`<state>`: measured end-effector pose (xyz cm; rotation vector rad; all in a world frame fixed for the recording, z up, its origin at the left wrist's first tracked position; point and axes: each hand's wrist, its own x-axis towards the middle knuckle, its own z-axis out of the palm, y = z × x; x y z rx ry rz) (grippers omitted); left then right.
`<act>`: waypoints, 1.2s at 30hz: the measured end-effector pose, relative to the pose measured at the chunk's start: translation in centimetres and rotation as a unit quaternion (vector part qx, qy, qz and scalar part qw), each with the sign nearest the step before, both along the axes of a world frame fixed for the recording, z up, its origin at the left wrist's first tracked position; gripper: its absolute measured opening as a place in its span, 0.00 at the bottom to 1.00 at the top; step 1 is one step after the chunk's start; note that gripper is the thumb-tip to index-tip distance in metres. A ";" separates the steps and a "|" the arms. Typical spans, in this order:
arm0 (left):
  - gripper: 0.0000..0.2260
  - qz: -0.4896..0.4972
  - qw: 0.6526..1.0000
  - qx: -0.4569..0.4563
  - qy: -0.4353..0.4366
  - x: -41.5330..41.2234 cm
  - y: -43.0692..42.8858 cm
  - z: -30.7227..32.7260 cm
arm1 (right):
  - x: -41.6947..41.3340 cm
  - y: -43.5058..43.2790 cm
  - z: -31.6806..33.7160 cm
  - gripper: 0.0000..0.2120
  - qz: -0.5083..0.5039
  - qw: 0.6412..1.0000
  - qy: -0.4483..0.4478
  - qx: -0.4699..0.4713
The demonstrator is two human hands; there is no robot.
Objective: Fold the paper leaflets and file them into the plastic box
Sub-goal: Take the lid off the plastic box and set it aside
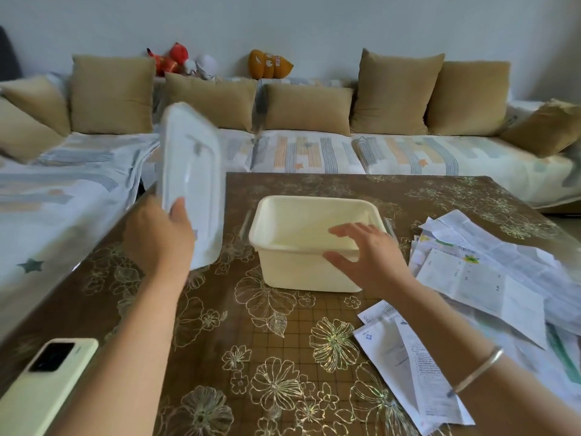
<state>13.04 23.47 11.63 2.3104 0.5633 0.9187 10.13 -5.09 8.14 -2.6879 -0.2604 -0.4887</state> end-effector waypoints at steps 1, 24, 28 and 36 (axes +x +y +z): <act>0.17 0.003 0.998 -0.053 0.038 0.4 0.8 -1.0 | 0.0 0.2 -0.4 0.19 0.007 1.000 0.005 -0.030; 0.12 -0.299 0.844 -0.445 0.016 -2.1 -3.4 -2.0 | -1.2 1.9 0.4 0.20 0.022 0.998 -0.025 0.051; 0.12 -0.352 0.833 -0.426 0.001 -2.3 -7.5 -1.8 | 0.0 4.6 2.4 0.14 0.052 0.977 0.069 0.196; 0.07 -0.295 0.901 -0.314 -0.045 0.9 -7.7 -2.9 | 5.9 3.5 3.6 0.03 -0.009 0.995 0.073 0.064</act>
